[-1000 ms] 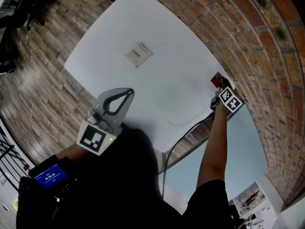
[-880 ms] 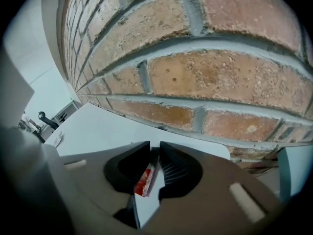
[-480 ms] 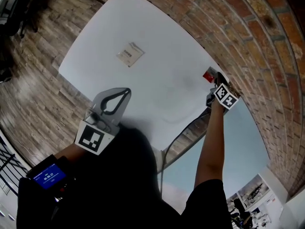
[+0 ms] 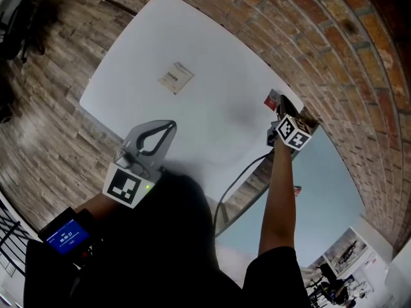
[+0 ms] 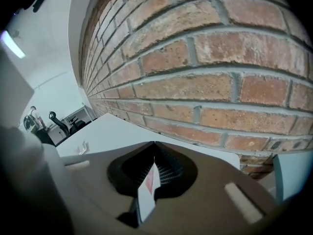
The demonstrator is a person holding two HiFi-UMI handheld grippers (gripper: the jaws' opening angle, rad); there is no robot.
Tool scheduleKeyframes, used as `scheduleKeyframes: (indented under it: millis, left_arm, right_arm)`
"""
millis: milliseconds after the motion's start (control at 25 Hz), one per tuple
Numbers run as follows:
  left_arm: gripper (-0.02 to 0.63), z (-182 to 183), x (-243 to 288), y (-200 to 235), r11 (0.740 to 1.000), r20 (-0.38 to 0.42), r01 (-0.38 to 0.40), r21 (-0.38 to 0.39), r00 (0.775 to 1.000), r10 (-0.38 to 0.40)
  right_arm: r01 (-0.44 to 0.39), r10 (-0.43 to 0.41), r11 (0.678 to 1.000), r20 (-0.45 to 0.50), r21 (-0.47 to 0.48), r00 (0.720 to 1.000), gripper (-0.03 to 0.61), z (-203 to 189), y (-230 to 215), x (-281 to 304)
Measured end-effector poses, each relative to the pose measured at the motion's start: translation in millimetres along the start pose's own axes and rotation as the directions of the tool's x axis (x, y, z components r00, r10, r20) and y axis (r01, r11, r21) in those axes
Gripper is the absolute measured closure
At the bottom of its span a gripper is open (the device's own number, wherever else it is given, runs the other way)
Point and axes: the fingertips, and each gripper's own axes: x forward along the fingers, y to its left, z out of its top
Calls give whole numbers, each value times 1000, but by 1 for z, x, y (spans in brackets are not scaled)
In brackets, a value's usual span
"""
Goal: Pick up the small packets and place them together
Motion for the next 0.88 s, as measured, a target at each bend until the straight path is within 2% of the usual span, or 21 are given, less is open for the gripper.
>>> scheduleKeyframes:
  millis: [120,200,320,440,520,640,880]
  left_arm:
    - [614,-2,1,-2,1000,4,-7,3,1000,7]
    - [614,-2,-4,10,1000,8,-19,-20,1000,19]
    - [614,0,-17,36,999,15,-33,-33,999,33]
    - [614,5,-18,43,999,33,-38,-23,999,38]
    - [614,5,-31,58,999,44,-38,-29,998,39]
    - [614,4,-50,80,999,54,-31,-41,998,33]
    - [614,0,-64,100,999,53,-23,-45,998,26]
  right_arm:
    - [-4,4,1000,16,-21,1000,574,0,5,-8]
    - [-14,14,1000,20,-24,1000,574,0,20,-12]
    - [-32,32,999,6,-43,999,574,0,55,-14]
    - [-58,58,997,-5,-60,998,574,-4,79,-15]
    - [-77,77,995,-8,-60,997,574,-8,112,-13]
    - [-102,101,994,-8,-42,995,574,-12,159,-7]
    - [-150,150,989,-32,-4,988,574,-32,215,7]
